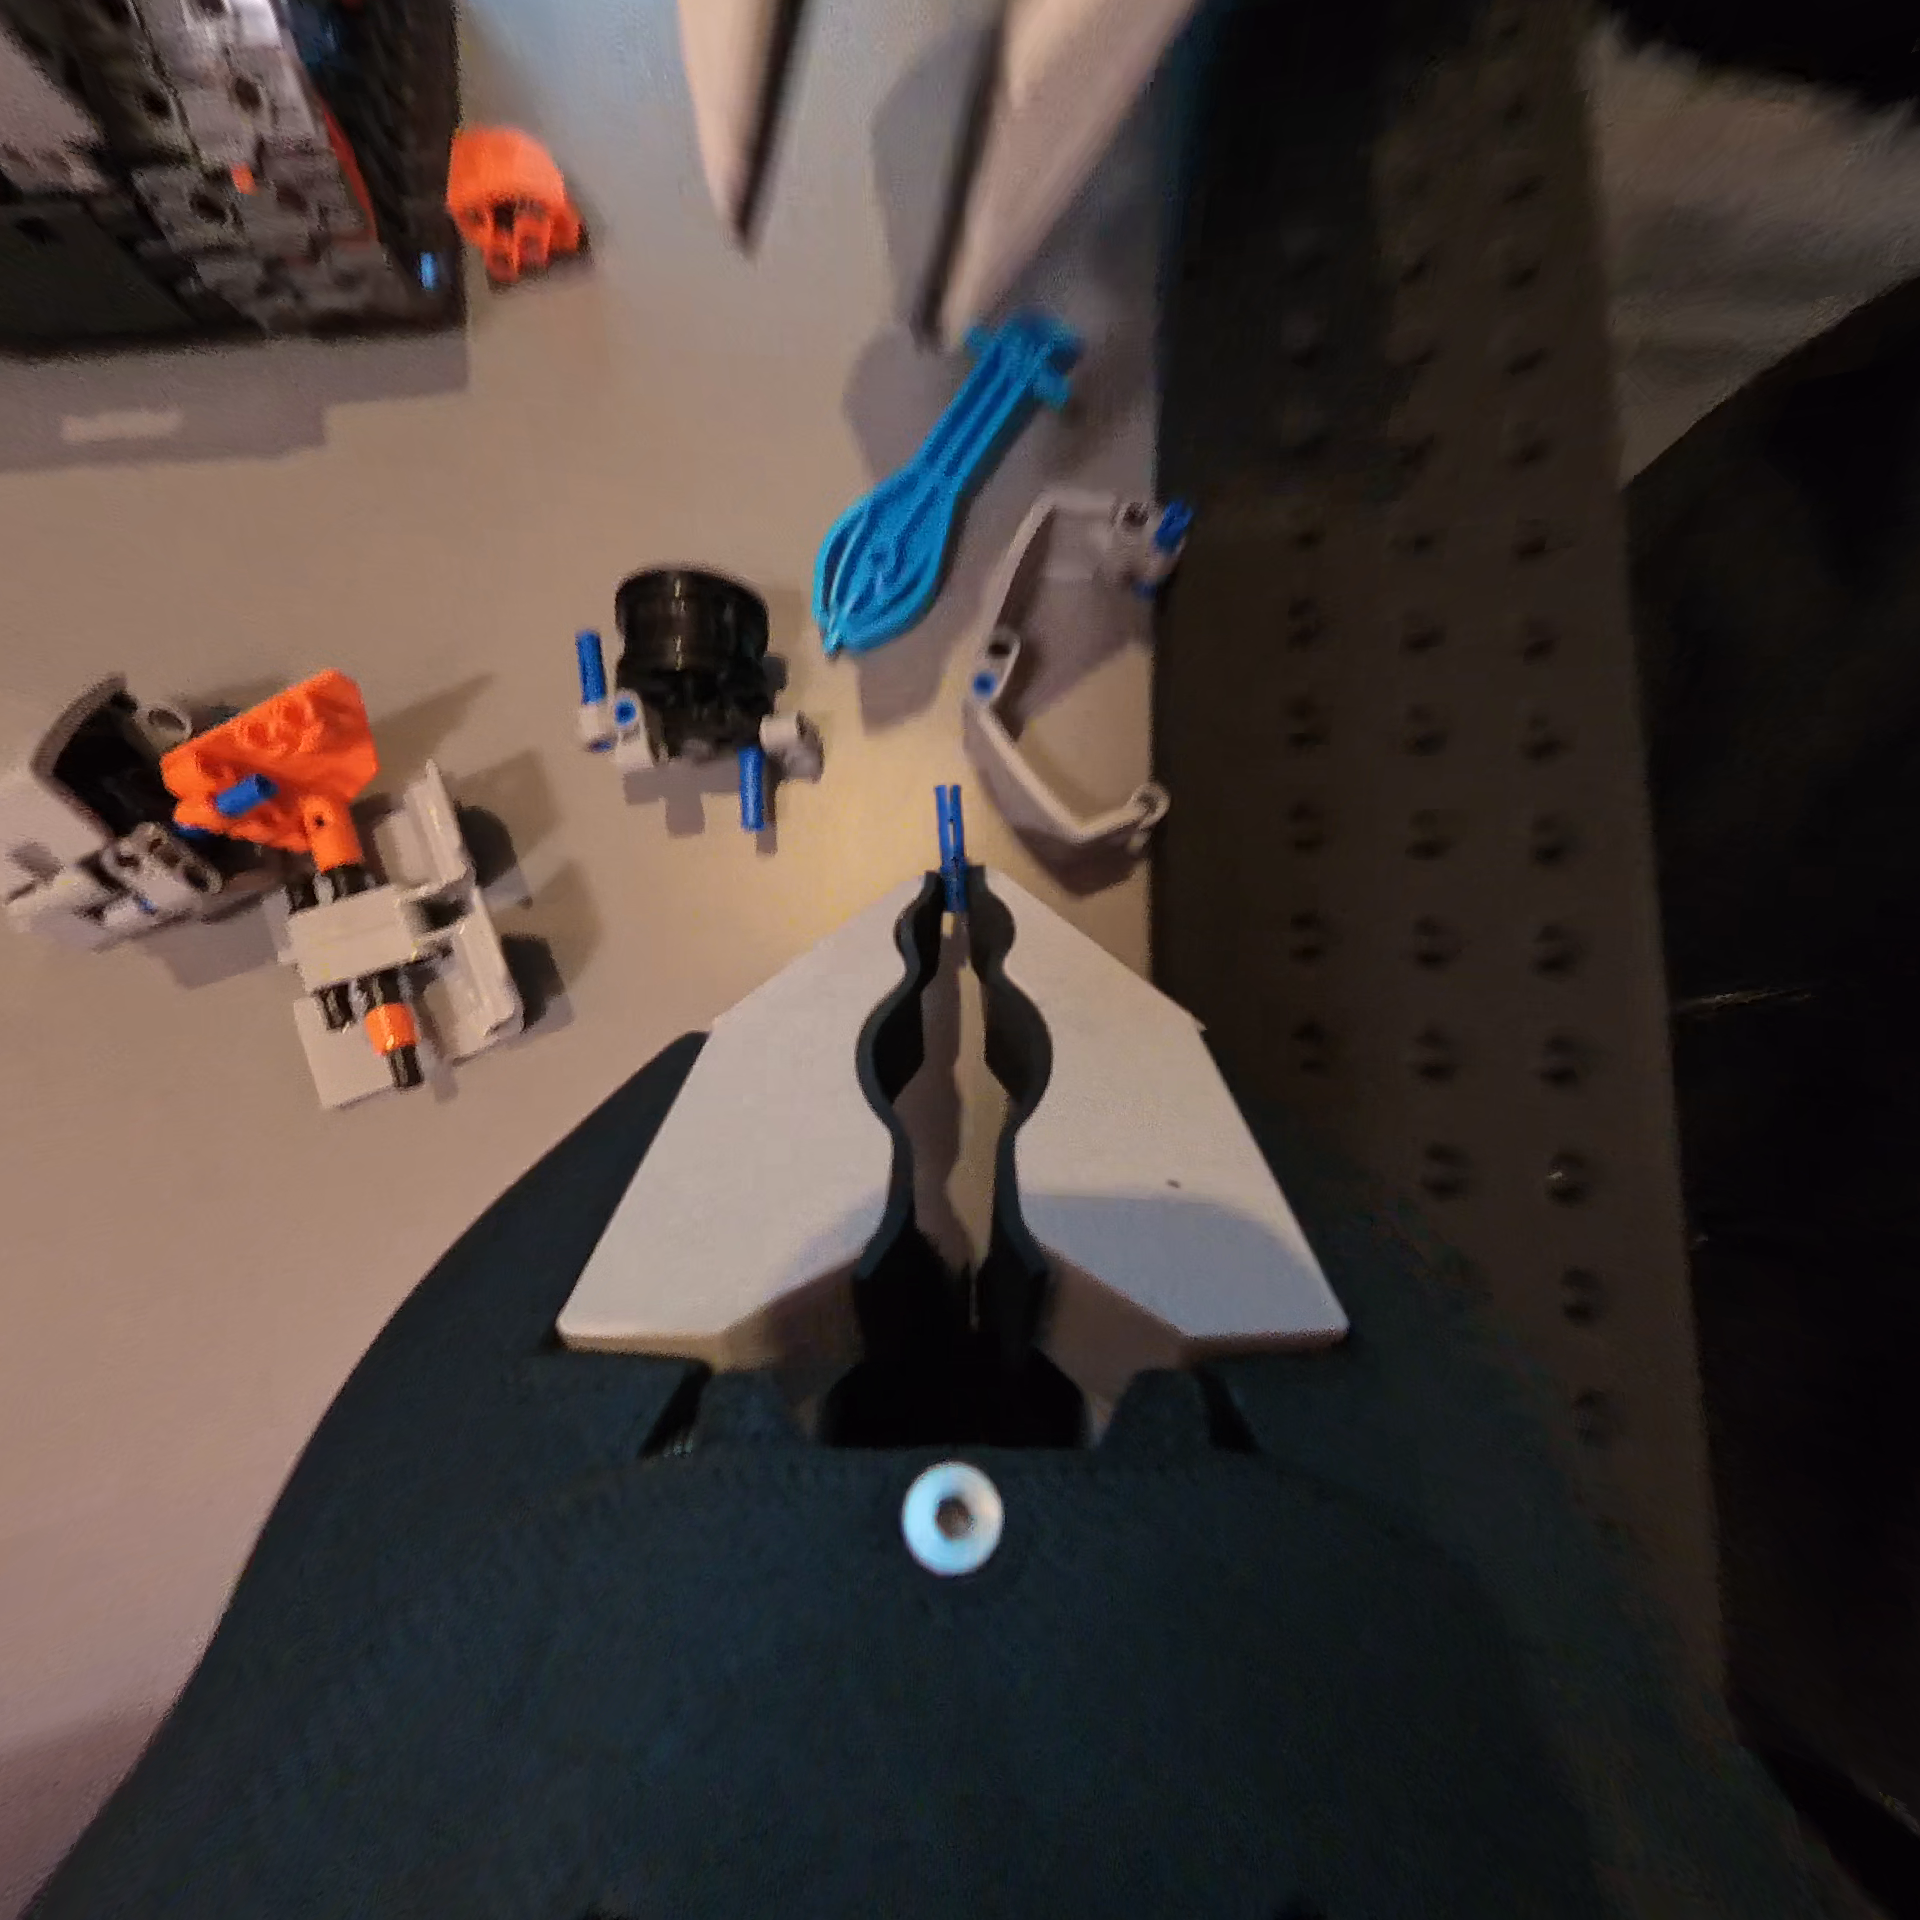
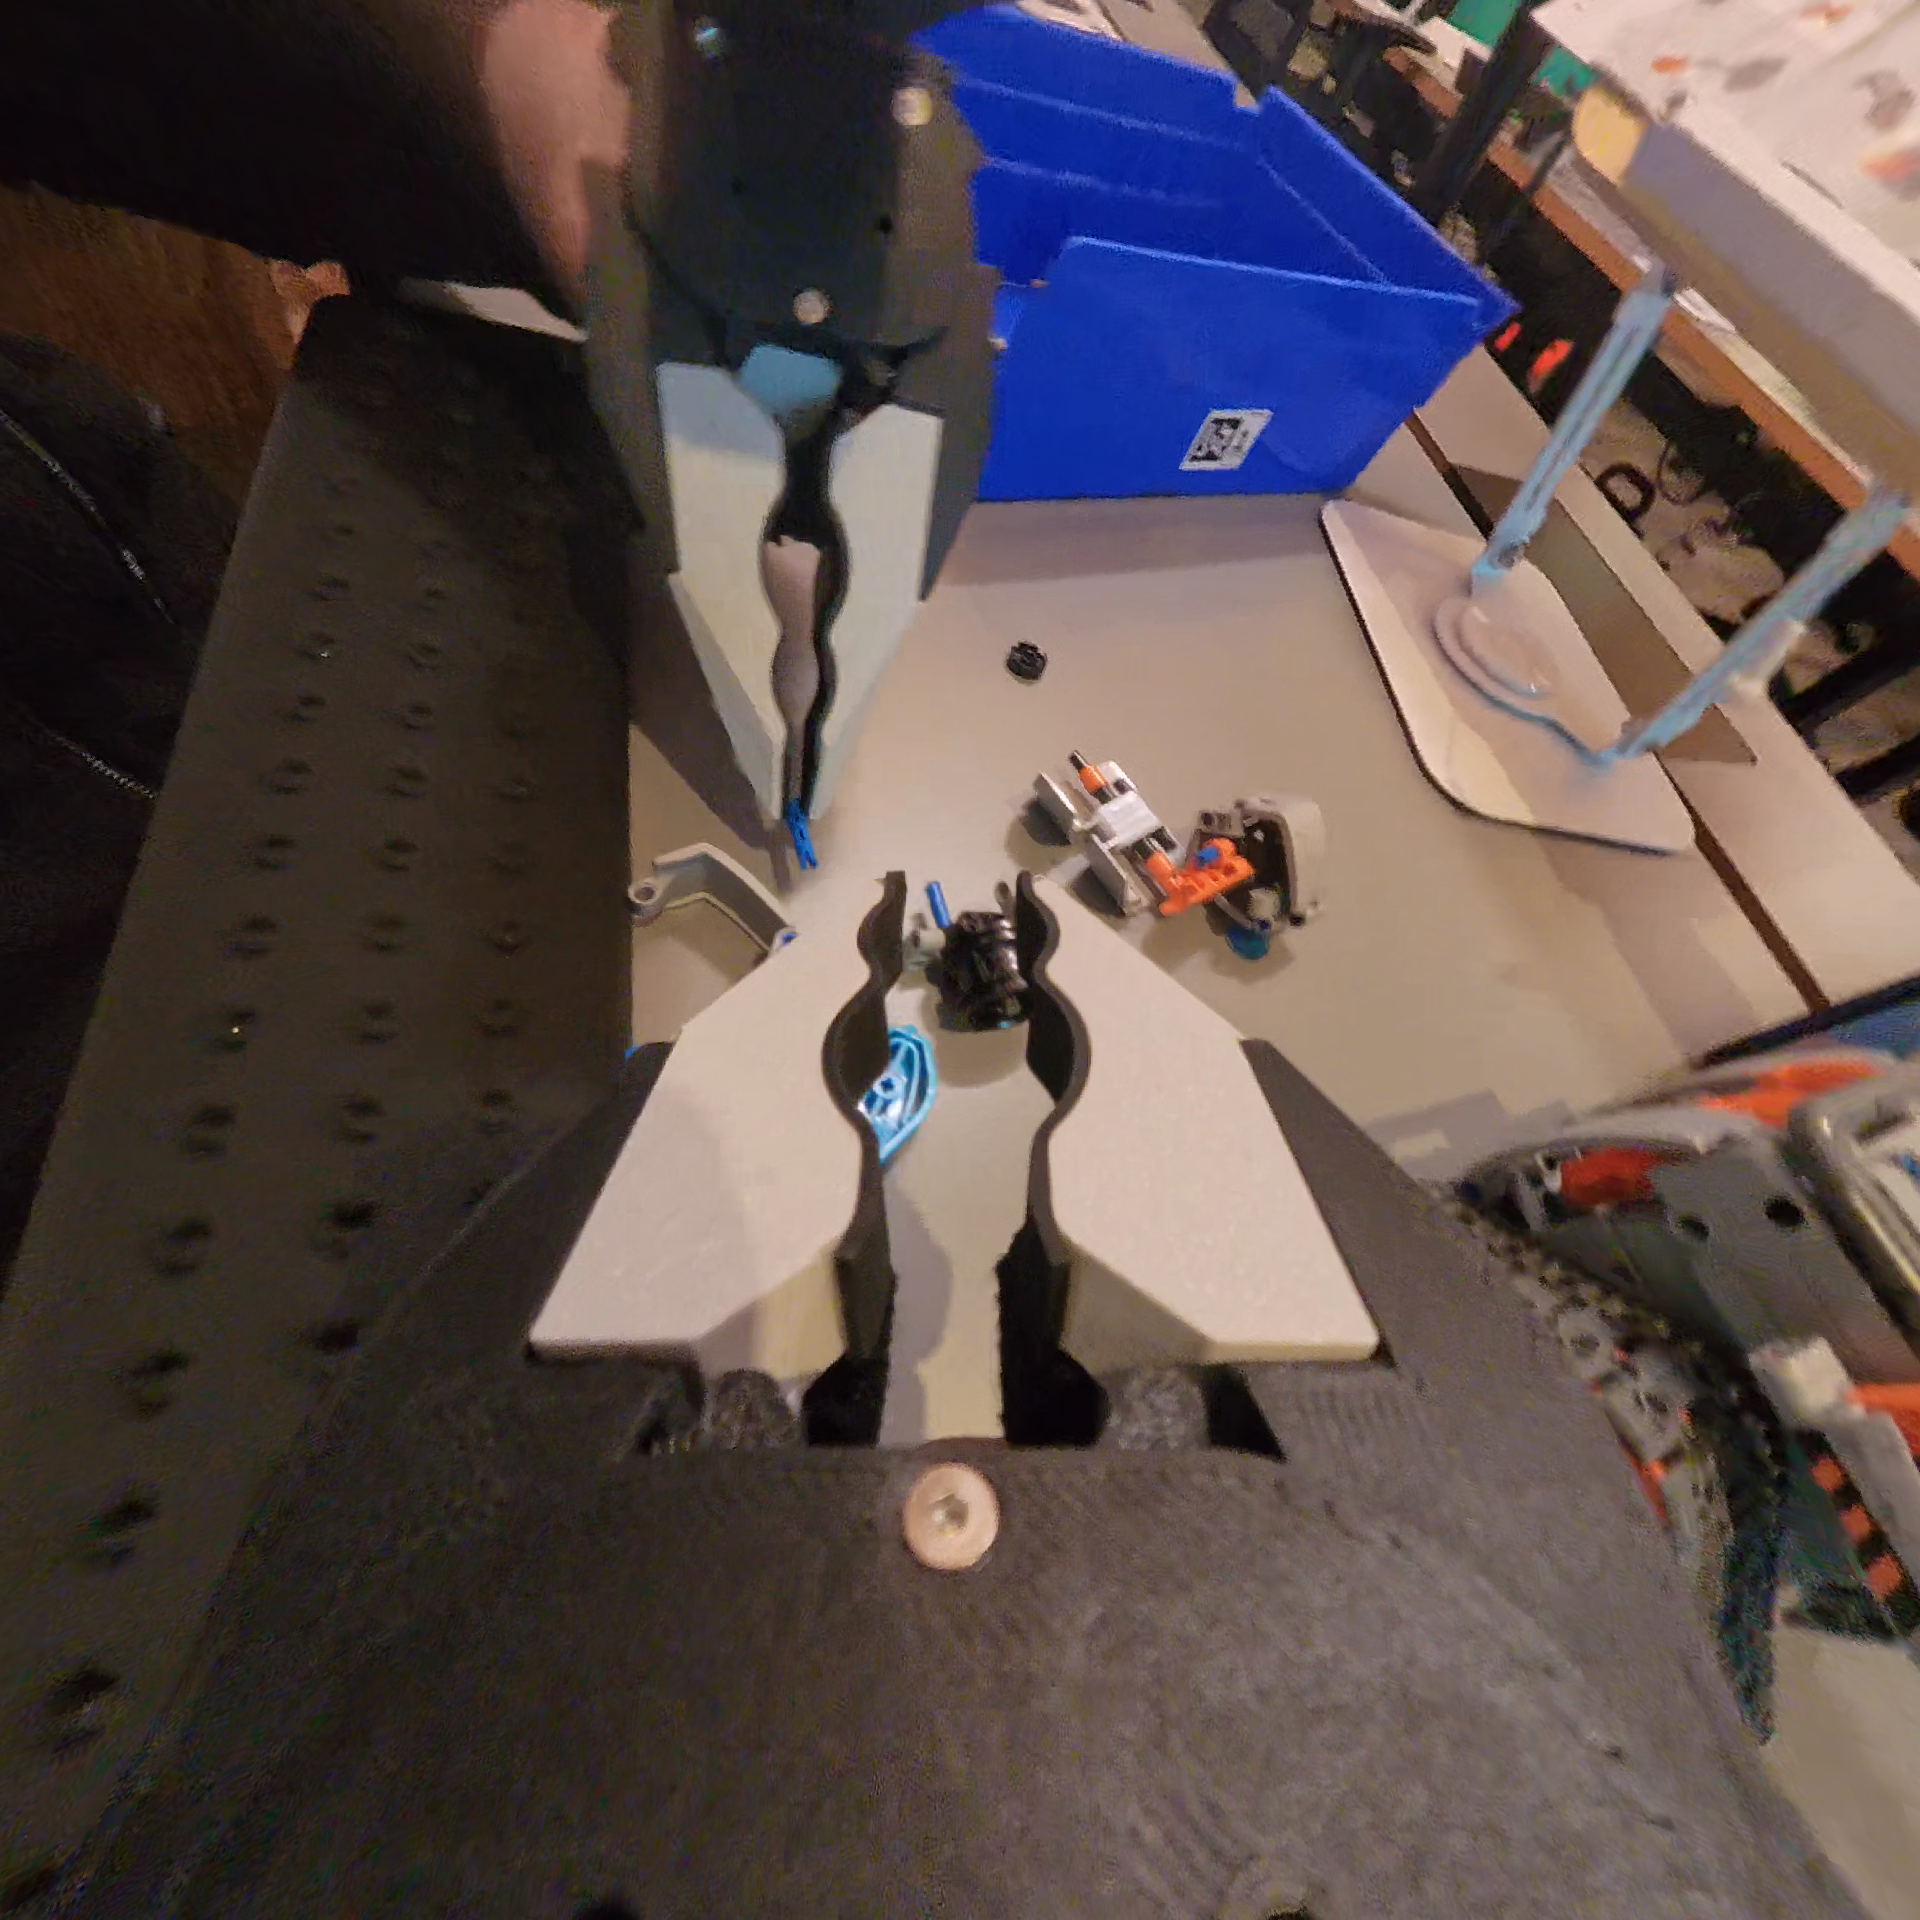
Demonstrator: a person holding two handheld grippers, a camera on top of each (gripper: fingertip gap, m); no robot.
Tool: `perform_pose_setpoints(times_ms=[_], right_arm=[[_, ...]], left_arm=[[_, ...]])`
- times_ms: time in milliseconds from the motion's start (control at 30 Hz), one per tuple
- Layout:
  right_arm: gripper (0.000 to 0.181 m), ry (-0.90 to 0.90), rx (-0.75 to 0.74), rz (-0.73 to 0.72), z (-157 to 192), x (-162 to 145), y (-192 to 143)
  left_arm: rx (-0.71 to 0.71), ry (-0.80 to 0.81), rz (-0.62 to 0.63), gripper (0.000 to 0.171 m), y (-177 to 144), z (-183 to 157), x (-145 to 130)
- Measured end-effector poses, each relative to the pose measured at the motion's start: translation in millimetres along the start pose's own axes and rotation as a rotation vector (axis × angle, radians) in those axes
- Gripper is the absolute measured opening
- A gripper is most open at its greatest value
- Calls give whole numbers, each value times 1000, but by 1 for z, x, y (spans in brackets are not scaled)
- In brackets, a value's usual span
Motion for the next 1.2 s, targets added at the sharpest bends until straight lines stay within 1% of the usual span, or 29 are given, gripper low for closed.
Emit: perform_pose_setpoints(times_ms=[67, 133, 233, 333, 400, 467, 600, 633, 667, 733, 800, 833, 867, 1000, 1100, 1133, 1200], right_arm=[[21, -65, 19, 6, 12, 6, 7], [24, -133, 31, 32, 21, 7, 13], [21, -189, 53, 37, 31, 8, 18], [19, -212, 57, 75, 33, 3, 22], [14, -223, 62, 80, 35, 2, 22], [5, -235, 69, 67, 37, 4, 21], [2, -199, 78, 61, 34, 2, 17], [1, -177, 81, 55, 32, 2, 16], [2, -156, 78, 57, 28, 0, 15], [2, -125, 57, 86, 19, -9, 12], [2, -98, 48, 107, 13, -16, 10], [1, -94, 43, 113, 11, -18, 10], [2, -91, 36, 120, 10, -19, 9], [2, -56, 26, 161, 4, -28, 10], [2, -41, 34, 167, 3, -31, 11], [2, -41, 36, 167, 3, -31, 12], [2, -38, 38, 173, 3, -32, 13]], left_arm=[[-78, -35, -70, 2, -5, -3, 11], [-126, -38, -99, 3, -6, -5, 18], [-187, -48, -140, 2, -6, -9, 28], [-244, -68, -182, 2, -8, -10, 36], [-272, -75, -206, 2, -10, -11, 40], [-289, -84, -210, 1, -9, -10, 42], [-288, -87, -227, 3, -9, -7, 45], [-281, -77, -240, 3, -10, -6, 47], [-255, -61, -241, 7, -11, -3, 46], [-94, -18, -174, 33, -7, 14, 36], [14, 8, -114, 48, -2, 27, 28], [55, 23, -82, 53, 2, 31, 25], [77, 46, -52, 56, 6, 32, 23], [247, 206, 68, 56, 20, 43, 18], [261, 287, 95, 46, 28, 41, 17], [257, 289, 92, 39, 29, 41, 18], [240, 256, 91, 38, 31, 43, 19]])
Point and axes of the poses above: each gripper's, where its closed fingertips meet, y out along the fingers, x out of its top, z = x × y across the jaws, the point moved 4 cm from there along -y, back along the fingers, and after that the axes turned 5 degrees about z, right-handed, at the moved point
